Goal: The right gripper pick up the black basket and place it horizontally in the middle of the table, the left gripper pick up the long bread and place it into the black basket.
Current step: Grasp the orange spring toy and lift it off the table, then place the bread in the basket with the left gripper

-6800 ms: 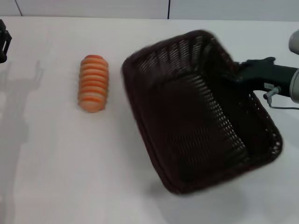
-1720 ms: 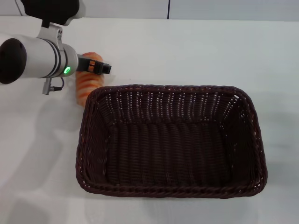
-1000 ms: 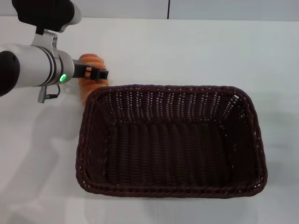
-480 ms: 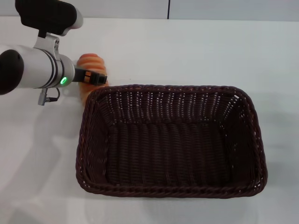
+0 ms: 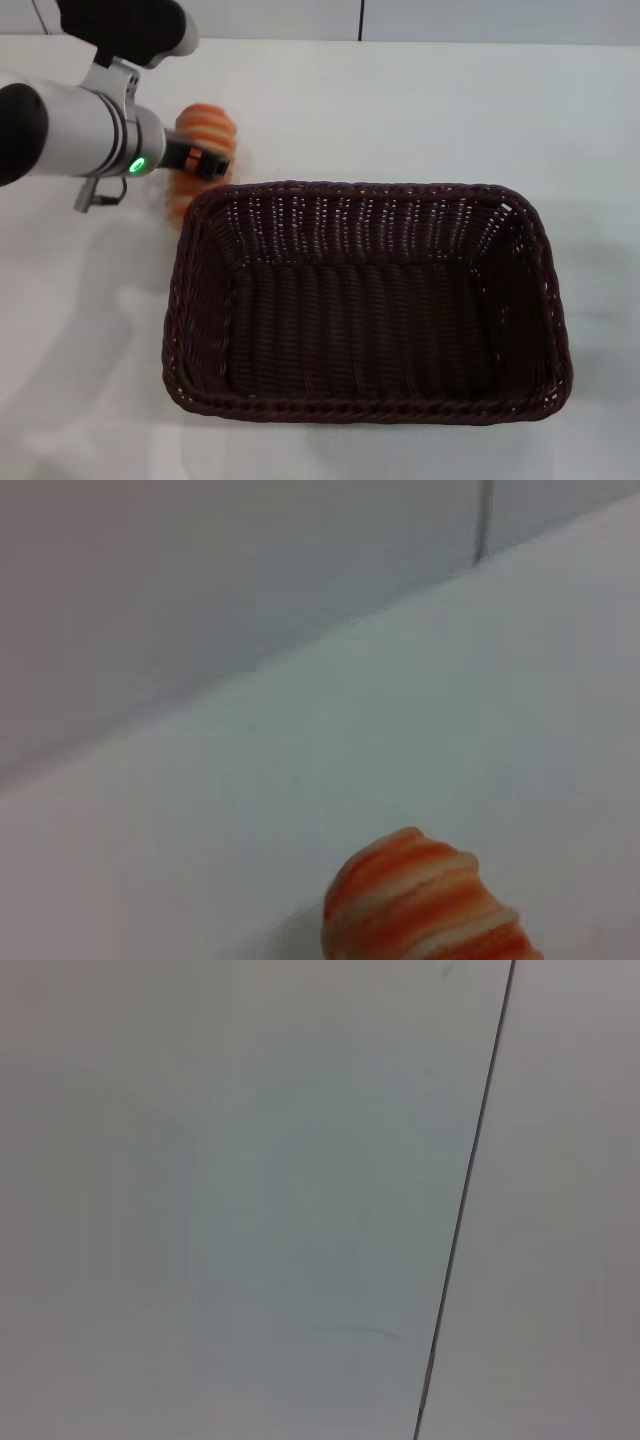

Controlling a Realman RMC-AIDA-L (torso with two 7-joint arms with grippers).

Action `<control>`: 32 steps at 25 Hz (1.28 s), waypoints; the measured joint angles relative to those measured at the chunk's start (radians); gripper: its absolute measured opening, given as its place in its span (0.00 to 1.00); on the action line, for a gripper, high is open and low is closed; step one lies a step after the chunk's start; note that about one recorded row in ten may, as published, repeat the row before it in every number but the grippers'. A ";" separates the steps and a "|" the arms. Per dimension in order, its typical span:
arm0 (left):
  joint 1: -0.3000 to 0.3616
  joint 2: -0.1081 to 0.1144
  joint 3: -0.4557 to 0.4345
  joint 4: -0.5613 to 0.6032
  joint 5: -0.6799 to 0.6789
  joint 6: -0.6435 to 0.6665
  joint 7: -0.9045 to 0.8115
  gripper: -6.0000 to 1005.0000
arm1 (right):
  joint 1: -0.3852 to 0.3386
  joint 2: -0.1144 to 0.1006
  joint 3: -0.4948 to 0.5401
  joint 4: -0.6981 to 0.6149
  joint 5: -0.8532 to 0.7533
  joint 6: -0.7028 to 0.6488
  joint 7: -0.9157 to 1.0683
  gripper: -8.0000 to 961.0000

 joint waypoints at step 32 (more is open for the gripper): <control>-0.014 0.006 -0.571 -0.161 -0.938 -0.889 1.264 0.59 | -0.037 0.004 -0.005 -0.027 -0.051 0.082 -0.001 0.86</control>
